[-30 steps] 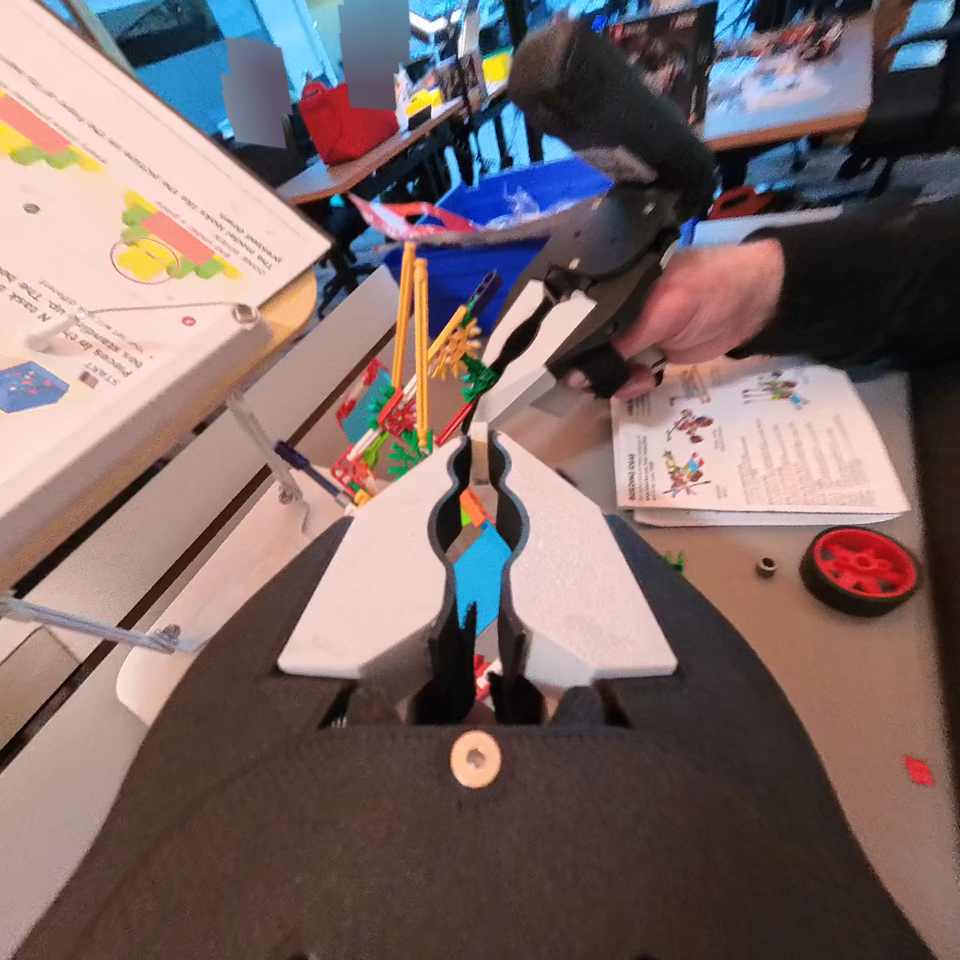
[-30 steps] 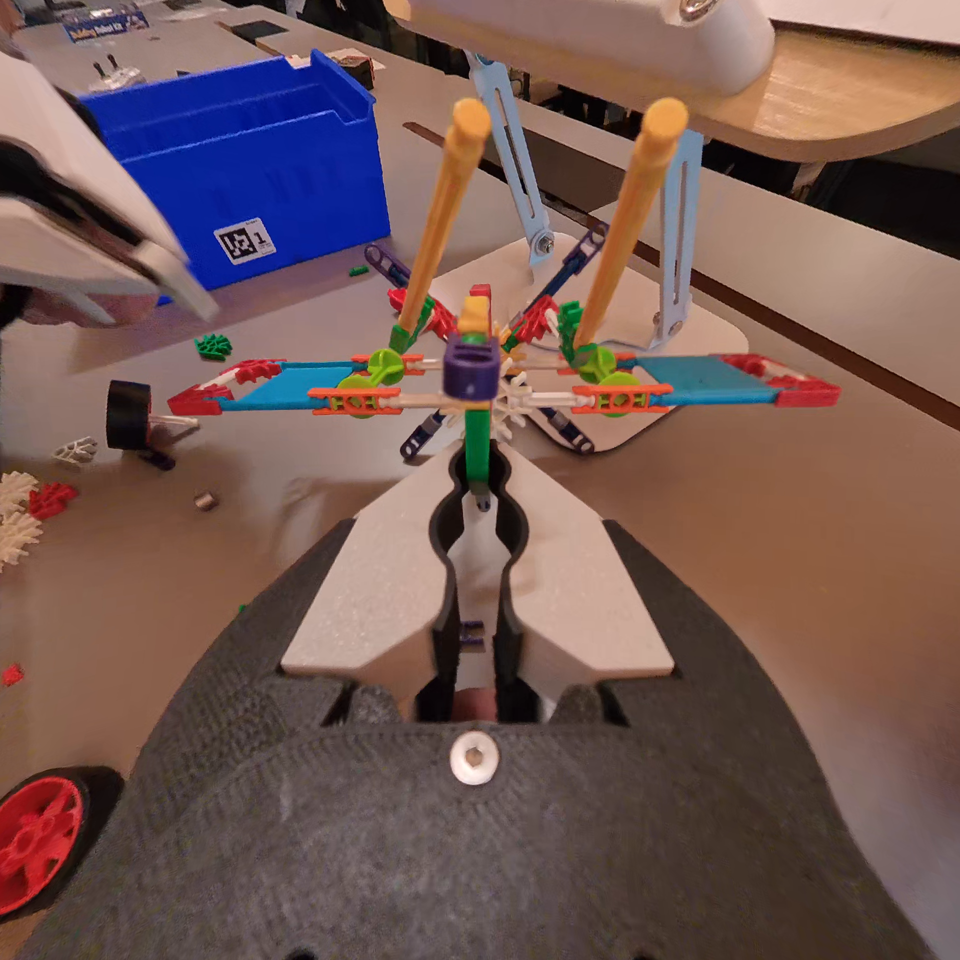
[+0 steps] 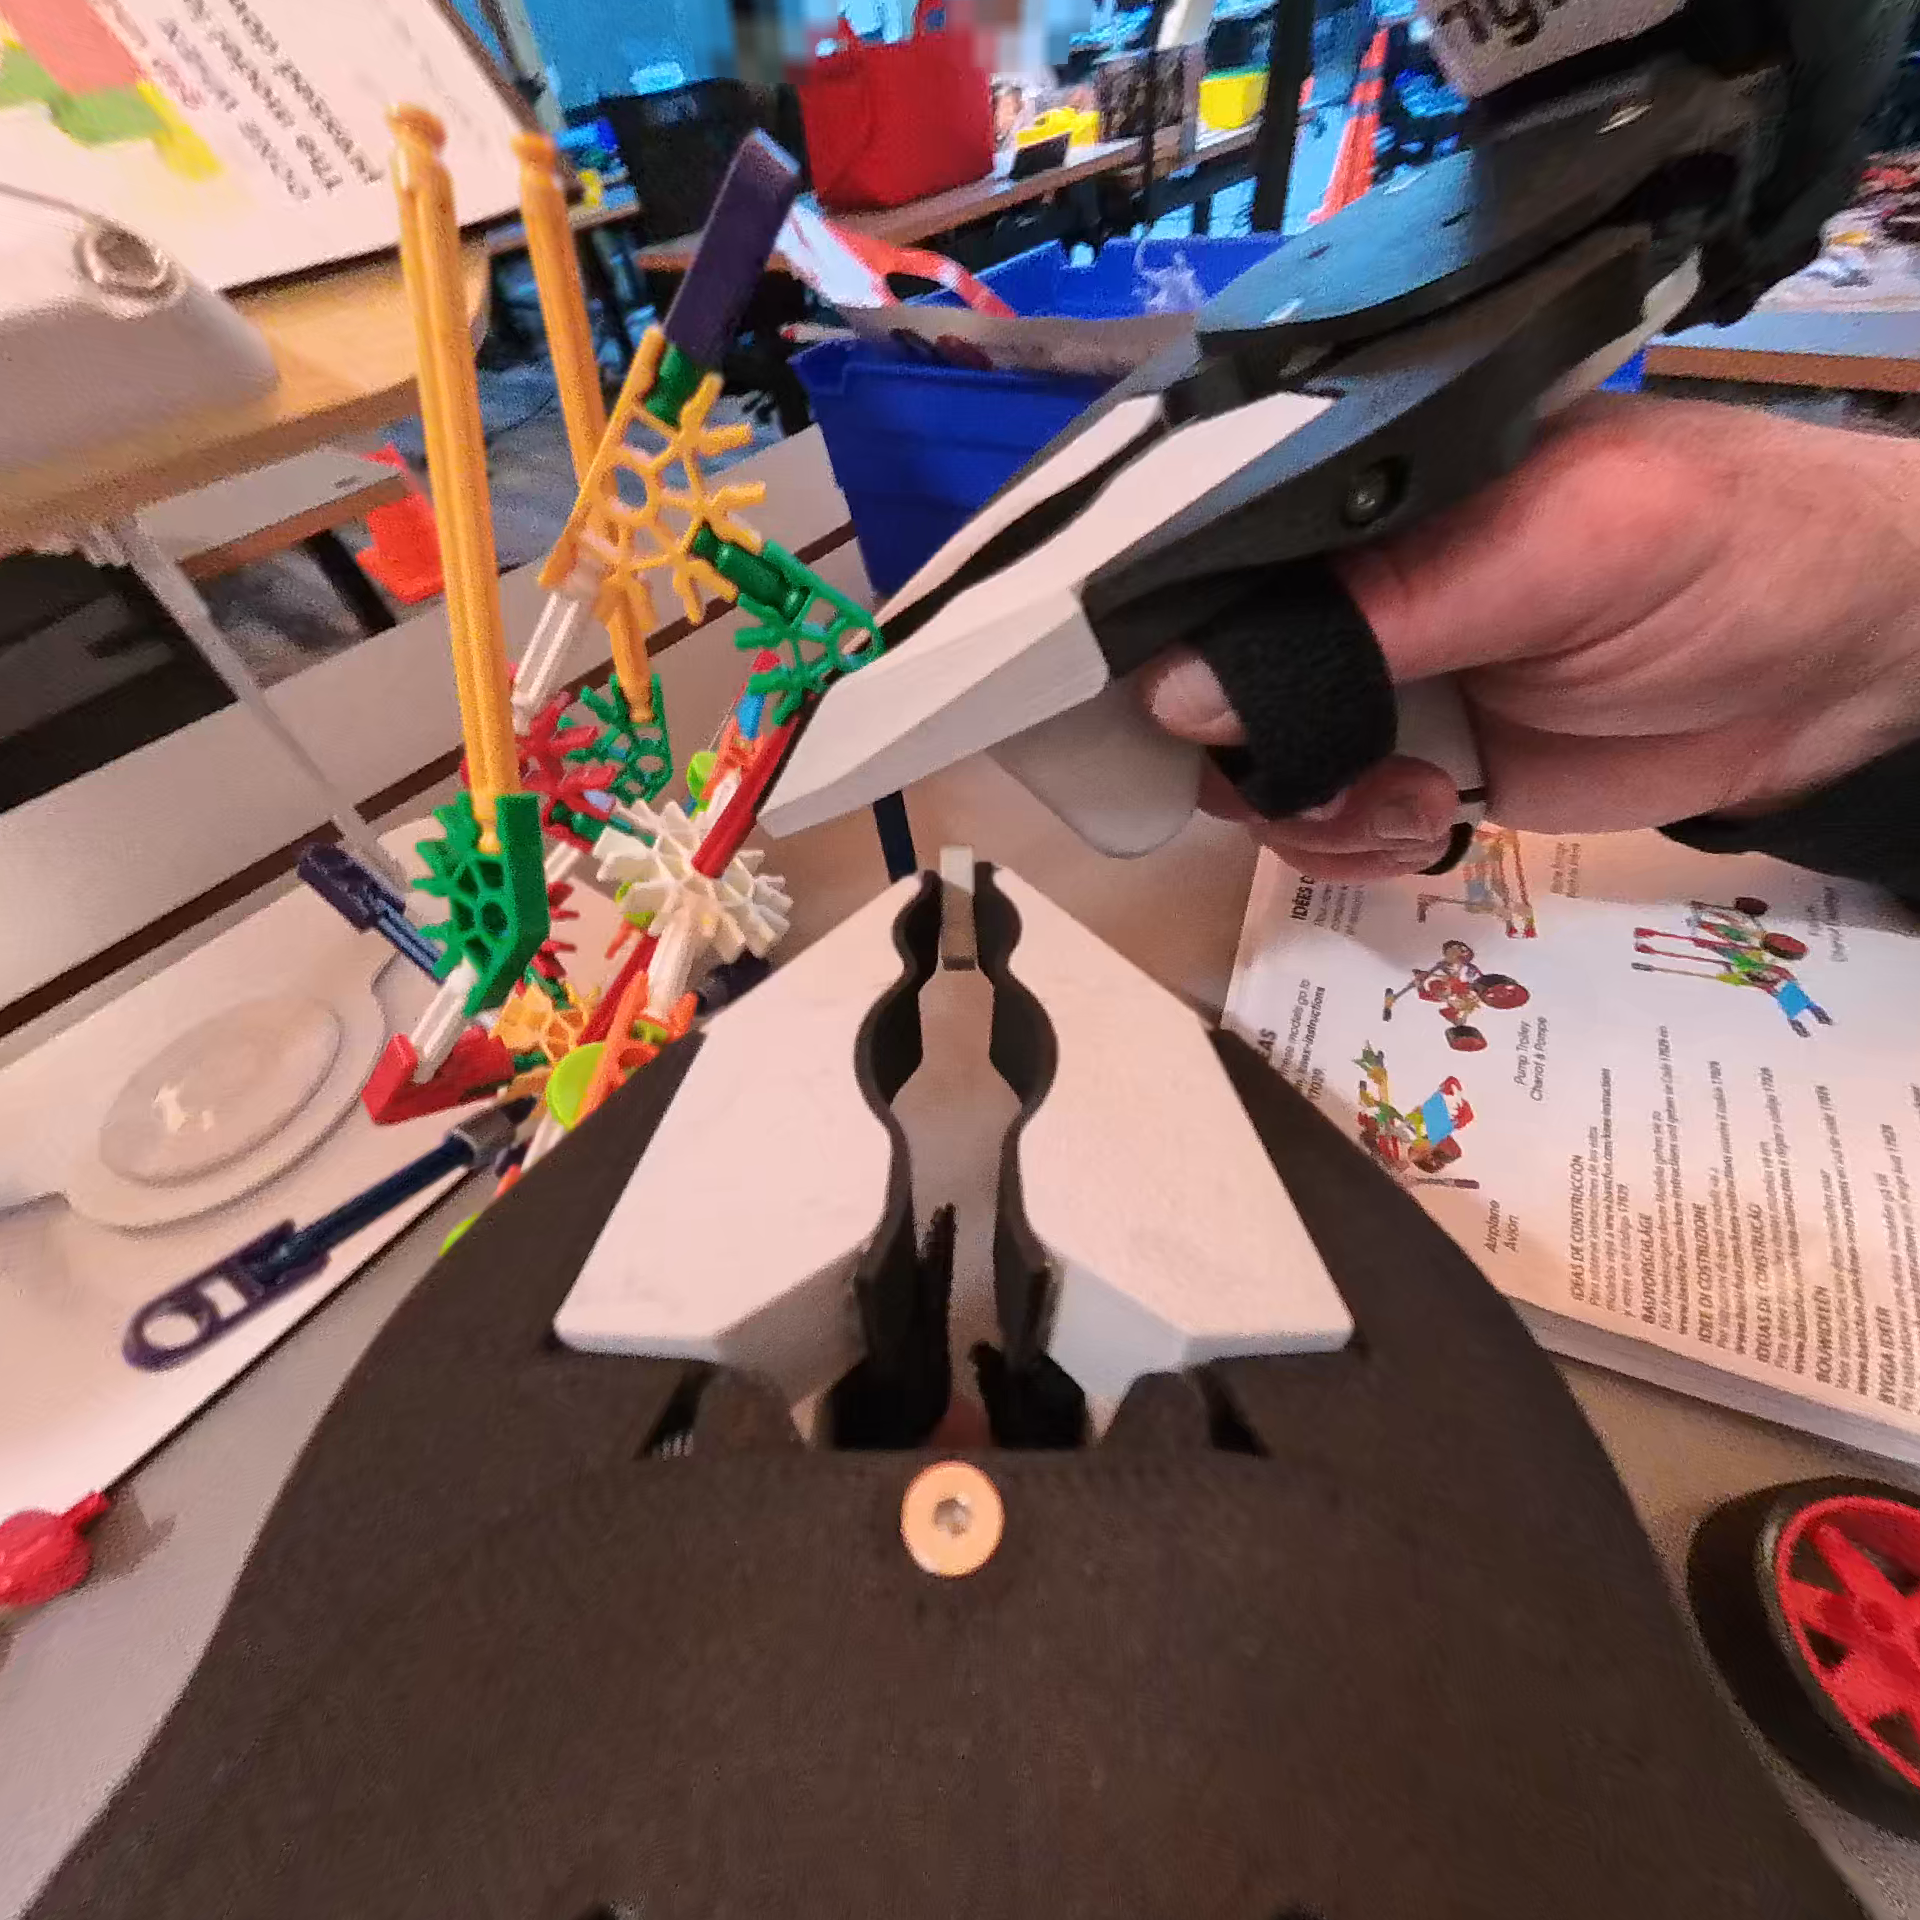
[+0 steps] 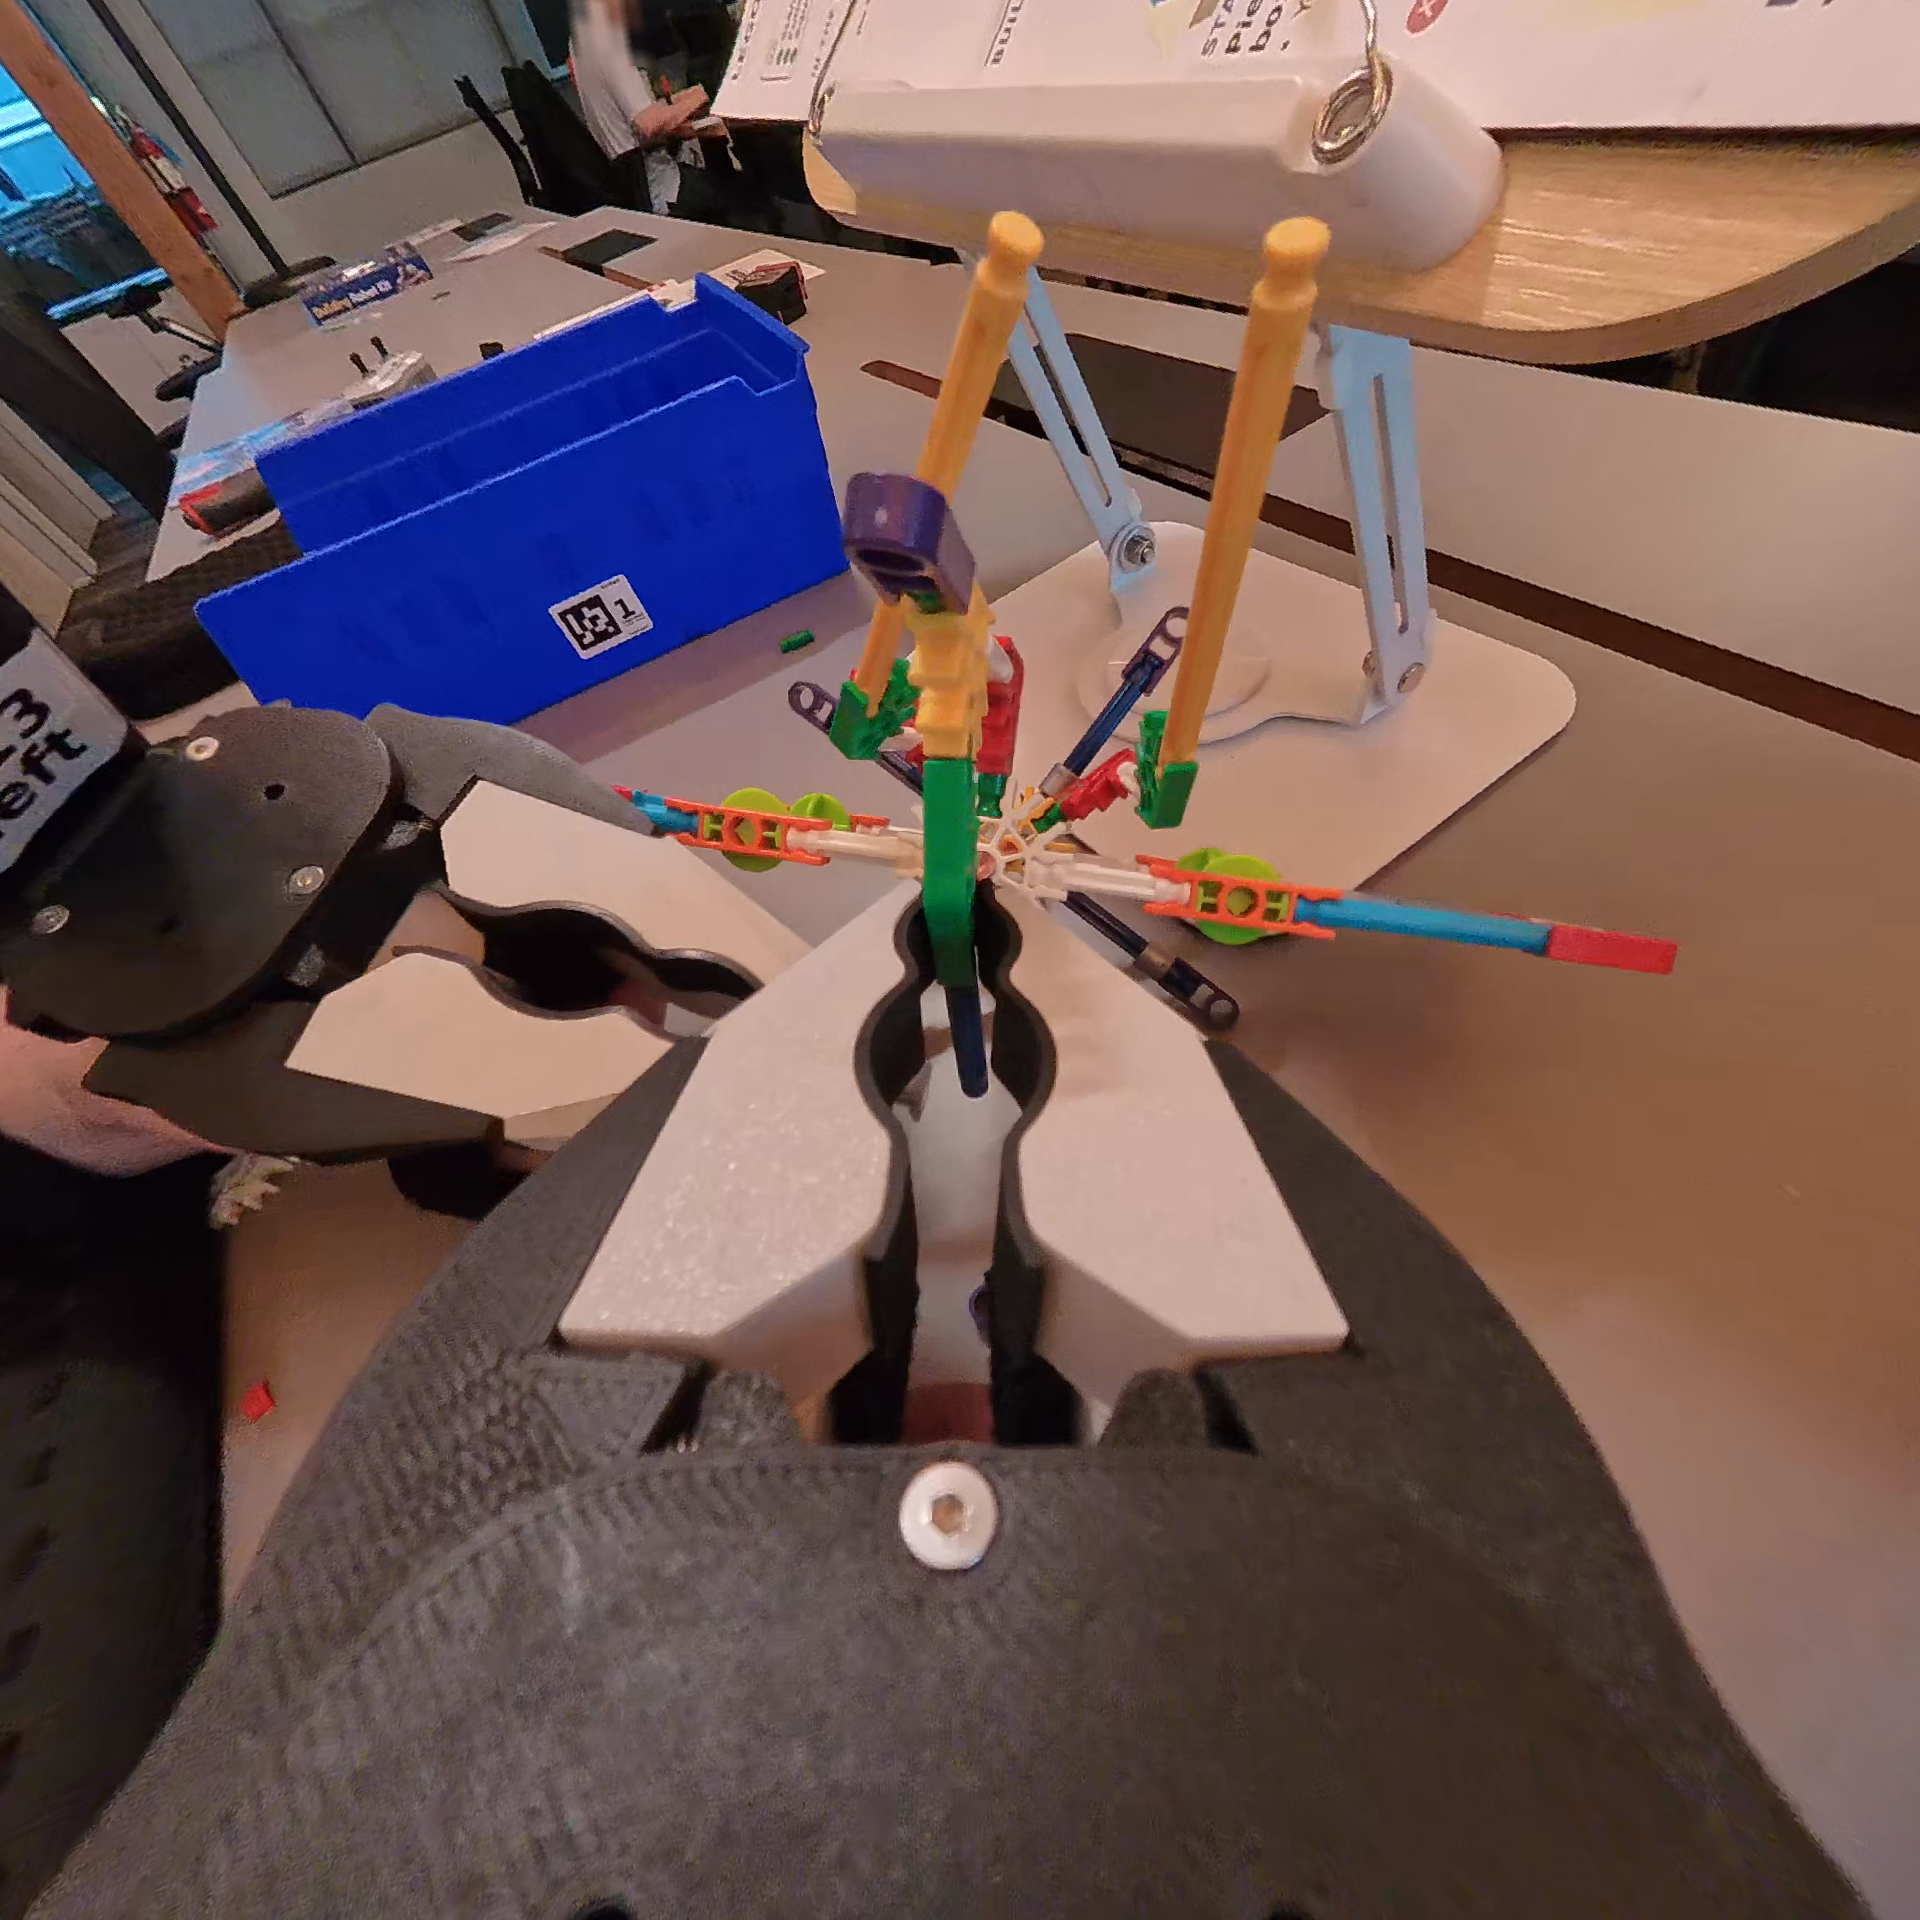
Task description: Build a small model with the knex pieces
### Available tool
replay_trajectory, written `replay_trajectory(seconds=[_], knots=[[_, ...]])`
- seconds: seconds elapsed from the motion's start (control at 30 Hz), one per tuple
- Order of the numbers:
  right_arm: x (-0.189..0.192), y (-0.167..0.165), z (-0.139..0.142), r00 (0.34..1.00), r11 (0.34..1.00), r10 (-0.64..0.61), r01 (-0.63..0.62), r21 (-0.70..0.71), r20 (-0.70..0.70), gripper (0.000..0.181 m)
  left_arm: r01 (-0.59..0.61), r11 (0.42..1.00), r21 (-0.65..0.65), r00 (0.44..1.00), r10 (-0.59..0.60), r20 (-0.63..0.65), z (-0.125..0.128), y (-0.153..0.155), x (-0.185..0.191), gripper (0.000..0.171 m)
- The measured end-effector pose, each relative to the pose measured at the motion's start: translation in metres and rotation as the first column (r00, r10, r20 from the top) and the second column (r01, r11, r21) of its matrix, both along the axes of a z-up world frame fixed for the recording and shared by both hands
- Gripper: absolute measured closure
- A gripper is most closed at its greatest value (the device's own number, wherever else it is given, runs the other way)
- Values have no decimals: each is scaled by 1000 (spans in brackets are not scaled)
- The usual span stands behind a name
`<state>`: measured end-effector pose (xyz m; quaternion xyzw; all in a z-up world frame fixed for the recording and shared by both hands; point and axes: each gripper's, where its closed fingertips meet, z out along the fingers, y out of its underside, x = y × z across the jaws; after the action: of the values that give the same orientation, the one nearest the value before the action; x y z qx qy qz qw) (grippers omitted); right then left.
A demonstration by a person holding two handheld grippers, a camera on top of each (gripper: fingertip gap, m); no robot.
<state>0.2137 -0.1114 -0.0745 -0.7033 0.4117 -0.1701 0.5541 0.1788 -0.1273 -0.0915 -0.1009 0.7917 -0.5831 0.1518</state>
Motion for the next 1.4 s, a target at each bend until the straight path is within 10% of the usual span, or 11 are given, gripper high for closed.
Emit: replay_trajectory(seconds=[0.67, 1.03, 1.17, 1.4], knots=[[-1, 3, -2, 1000, 1000, -4, 4, 12, -18, 175, 50, 999, 8, 999, -50, -5, -12, 3, 8, 168], [-1, 1, -4, 999, 999, -8, 10, 47, -36, 177, 11, 980, 198, 947, -74, 312, -21, 10, 13, 167], [0, 0, -3, 999, 997, -21, 24, 68, -44, 178, -82, 958, 274, 790, -105, 604, -12, 13, 10, 168], [-3, -1, -3, 998, 995, -3, 9, 100, -63, 179, -200, 900, 387, 269, -330, 905, -20, 5, -9, 168]])
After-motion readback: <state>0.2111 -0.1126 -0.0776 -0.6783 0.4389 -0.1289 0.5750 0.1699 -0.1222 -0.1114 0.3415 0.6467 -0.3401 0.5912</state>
